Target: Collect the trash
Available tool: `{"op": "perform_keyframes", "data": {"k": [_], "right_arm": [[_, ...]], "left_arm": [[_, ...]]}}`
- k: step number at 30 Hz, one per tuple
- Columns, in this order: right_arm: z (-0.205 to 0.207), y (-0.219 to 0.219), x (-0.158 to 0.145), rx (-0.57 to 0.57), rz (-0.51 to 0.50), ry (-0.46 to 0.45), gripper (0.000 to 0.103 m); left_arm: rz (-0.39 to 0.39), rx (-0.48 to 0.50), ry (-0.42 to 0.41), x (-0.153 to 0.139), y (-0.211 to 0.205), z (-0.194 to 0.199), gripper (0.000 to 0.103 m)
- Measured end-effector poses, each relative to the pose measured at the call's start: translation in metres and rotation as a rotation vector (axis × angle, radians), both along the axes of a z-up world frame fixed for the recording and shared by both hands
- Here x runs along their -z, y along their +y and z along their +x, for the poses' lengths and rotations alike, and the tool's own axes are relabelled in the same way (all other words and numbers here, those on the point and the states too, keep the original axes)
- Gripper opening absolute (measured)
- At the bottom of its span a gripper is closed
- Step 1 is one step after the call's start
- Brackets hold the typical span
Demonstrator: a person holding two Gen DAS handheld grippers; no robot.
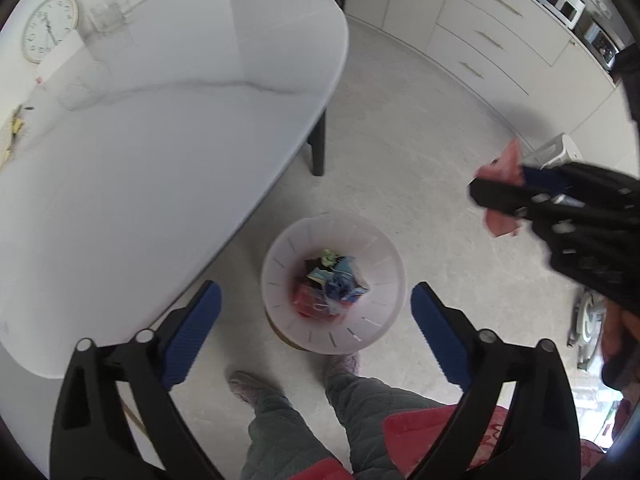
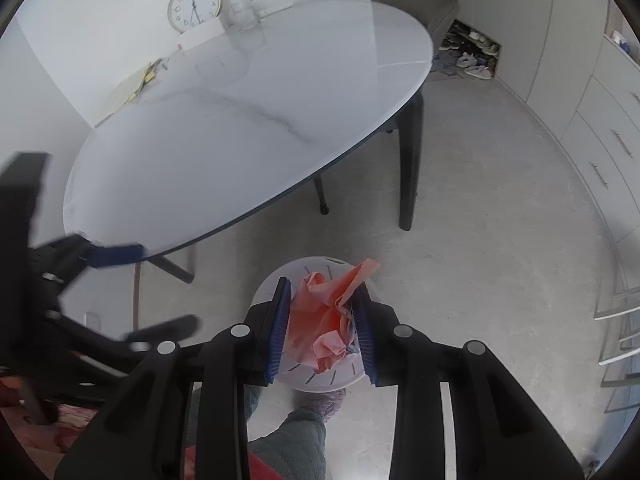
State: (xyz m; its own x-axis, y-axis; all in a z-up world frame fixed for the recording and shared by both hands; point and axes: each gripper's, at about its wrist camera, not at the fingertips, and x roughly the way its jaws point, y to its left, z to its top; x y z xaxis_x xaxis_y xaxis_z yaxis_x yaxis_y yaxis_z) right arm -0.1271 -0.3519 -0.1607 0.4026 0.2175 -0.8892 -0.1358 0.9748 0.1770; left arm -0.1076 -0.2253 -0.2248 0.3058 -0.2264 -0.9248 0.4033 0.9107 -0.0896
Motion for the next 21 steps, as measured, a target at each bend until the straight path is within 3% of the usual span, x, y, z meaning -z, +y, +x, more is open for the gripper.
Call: {"op": "perform_keyframes", "data": {"k": [5, 7, 10, 12, 15, 21], "right_arm": [[0.013, 0.021, 0.052, -0.049, 0.006, 0.075, 0.035], [0.017, 0.031, 0.069, -0.063, -0.002, 0.104, 0.059], [0.018, 0.042, 0.084, -0.076, -0.023, 0.136, 0.083], [0.02, 0.046, 0.089, -0.071, -0.032, 0.168, 0.087], [0.018, 0.042, 0.081, -0.051, -0.027, 0.176, 0.092], [0.022, 0.033, 0.023, -0.012, -0.045, 0.102, 0.1]], "left_arm": [[0.007, -0.065, -0.016, -0.013, 0.028, -0.003, 0.092], [0.015, -0.091, -0.013, -0.015, 0.032, -0.003, 0.092], [0.021, -0.126, 0.001, -0.013, 0.041, -0.003, 0.092], [0.023, -0.145, 0.01, -0.011, 0.045, -0.002, 0.092], [0.016, -0.161, 0.012, -0.01, 0.048, 0.0, 0.092], [-0.017, -0.195, -0.019, -0.027, 0.049, 0.009, 0.092]]}}
